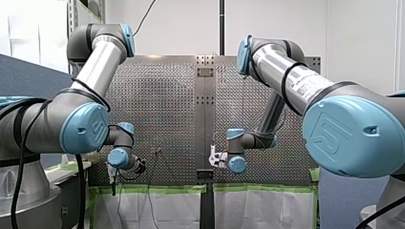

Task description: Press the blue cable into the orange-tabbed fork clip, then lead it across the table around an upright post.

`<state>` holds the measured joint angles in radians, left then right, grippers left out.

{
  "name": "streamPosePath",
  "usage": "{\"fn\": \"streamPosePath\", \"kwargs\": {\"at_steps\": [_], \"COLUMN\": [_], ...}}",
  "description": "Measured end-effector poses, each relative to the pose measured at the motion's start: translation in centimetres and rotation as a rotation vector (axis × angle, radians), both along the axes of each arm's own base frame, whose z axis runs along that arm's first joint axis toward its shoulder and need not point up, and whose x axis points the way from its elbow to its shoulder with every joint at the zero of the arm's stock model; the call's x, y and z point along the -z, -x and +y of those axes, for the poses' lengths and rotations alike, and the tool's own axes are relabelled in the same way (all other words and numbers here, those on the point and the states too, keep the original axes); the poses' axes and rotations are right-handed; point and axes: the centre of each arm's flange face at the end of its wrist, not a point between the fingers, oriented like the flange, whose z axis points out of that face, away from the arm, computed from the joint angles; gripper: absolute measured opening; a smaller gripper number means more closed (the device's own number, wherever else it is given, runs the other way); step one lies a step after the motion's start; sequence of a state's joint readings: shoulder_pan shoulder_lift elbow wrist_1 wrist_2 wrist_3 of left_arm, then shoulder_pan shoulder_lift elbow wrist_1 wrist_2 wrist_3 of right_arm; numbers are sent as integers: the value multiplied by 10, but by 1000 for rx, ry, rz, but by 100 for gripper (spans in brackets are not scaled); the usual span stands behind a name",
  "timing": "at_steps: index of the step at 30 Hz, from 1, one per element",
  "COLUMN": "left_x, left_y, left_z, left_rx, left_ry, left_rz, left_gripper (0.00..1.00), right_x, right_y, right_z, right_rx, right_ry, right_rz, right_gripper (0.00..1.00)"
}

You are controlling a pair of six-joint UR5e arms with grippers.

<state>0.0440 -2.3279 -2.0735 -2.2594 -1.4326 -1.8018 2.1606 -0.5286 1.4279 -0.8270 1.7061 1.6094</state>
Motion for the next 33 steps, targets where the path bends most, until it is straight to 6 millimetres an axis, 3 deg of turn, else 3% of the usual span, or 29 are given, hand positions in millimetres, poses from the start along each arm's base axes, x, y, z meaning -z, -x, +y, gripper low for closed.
{"fn": "streamPosePath", "kwargs": {"at_steps": [17,33], "left_x": [-37,-42], "left_y": [36,32], "left_z": [-8,-19], "left_rx": [38,96], "left_ry": [18,43], "left_rz": [-46,-110], "left_gripper": [100,100], "right_x": [1,1], "right_y": [0,2], "right_z": [1,-1], "right_rx": [0,3], "right_ry": [-4,-5], "right_rz": [2,1], "right_gripper": [0,0]}}
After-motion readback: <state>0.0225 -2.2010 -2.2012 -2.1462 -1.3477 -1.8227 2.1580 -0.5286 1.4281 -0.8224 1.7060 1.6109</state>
